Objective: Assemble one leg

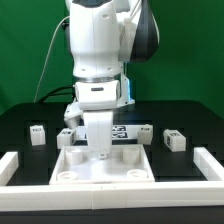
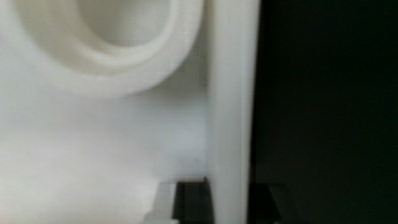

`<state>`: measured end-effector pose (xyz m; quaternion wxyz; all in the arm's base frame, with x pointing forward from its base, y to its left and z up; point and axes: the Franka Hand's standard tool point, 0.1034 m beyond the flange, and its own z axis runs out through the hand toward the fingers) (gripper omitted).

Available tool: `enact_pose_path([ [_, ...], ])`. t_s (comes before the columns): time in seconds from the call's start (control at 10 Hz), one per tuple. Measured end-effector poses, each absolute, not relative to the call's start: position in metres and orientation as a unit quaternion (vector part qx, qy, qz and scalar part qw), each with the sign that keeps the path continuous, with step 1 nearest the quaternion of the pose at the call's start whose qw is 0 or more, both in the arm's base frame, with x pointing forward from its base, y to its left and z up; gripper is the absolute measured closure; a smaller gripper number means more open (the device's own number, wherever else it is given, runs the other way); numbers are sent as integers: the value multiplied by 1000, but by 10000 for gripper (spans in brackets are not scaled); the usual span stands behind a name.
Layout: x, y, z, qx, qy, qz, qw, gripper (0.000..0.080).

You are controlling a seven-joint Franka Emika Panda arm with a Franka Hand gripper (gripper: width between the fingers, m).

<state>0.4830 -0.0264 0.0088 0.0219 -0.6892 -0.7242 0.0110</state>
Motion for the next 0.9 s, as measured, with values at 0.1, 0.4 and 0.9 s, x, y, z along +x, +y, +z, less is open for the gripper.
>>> enact_pose_path([
  [0.1,483,-25,9,-688,-725,11,22,738],
  [0.4,483,-25,9,-690,-723,11,23,738],
  [0.9,481,33,8,-689,-724,3,31,738],
])
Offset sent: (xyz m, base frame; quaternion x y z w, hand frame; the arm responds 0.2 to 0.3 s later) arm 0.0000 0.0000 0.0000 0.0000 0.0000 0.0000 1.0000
